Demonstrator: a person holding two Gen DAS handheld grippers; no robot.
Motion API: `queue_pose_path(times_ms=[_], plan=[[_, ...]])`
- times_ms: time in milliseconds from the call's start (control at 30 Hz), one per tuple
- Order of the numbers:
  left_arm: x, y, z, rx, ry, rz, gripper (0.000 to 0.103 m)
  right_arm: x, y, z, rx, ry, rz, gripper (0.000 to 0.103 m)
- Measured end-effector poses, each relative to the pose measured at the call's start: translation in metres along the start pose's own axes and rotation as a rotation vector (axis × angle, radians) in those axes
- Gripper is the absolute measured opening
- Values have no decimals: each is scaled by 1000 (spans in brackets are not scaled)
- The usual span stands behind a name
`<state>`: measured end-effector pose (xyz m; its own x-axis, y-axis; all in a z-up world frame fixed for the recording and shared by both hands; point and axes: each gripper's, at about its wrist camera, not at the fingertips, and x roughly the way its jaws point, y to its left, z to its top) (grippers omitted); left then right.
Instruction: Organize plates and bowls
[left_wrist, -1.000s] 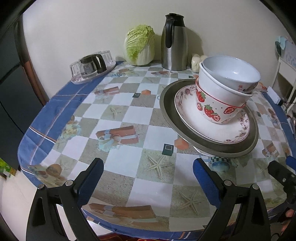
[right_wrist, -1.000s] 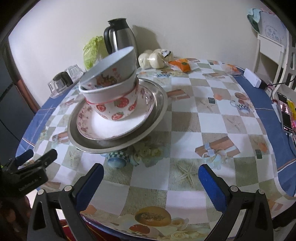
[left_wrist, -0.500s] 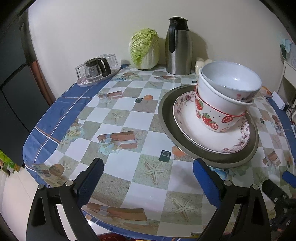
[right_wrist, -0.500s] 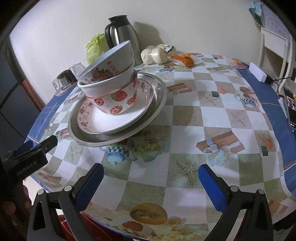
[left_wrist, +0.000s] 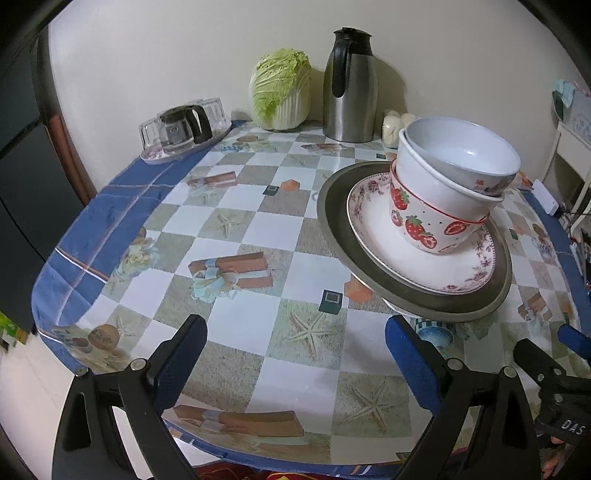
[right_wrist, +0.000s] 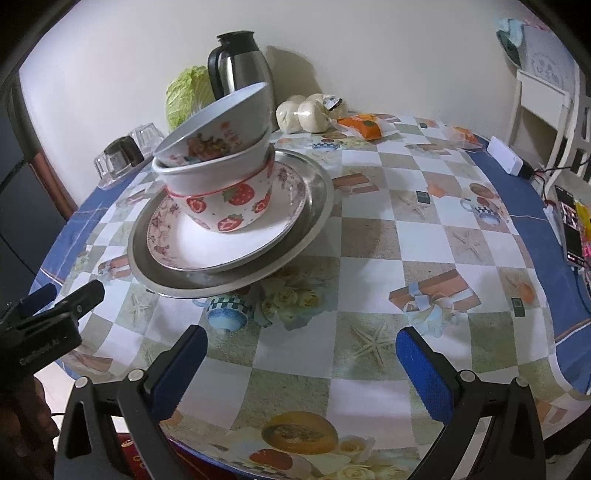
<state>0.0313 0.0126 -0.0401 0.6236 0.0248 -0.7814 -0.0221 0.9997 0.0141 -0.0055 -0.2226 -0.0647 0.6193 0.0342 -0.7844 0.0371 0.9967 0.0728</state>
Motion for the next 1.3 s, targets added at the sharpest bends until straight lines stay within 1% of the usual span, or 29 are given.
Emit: queue_pose_path(times_ms=[133, 300, 567, 833, 967, 1300], plan=[[5, 7, -1, -21, 15, -43, 97, 2, 5, 1, -6, 4, -35, 103], [7, 8, -1, -21, 12, -83, 97, 0, 6, 4, 5, -9, -68, 103], [12, 7, -4, 11, 29, -110, 97, -1, 10, 9, -1, -18, -99, 103], [14, 11, -4, 10, 25, -129, 97, 0, 18, 10, -25, -16, -128, 103], [16, 14, -4, 0, 30, -142, 97, 1, 23, 9, -42, -11, -135, 103], [15, 14, -5, 7, 23, -143, 97, 0, 28, 10, -56, -13, -131, 103]])
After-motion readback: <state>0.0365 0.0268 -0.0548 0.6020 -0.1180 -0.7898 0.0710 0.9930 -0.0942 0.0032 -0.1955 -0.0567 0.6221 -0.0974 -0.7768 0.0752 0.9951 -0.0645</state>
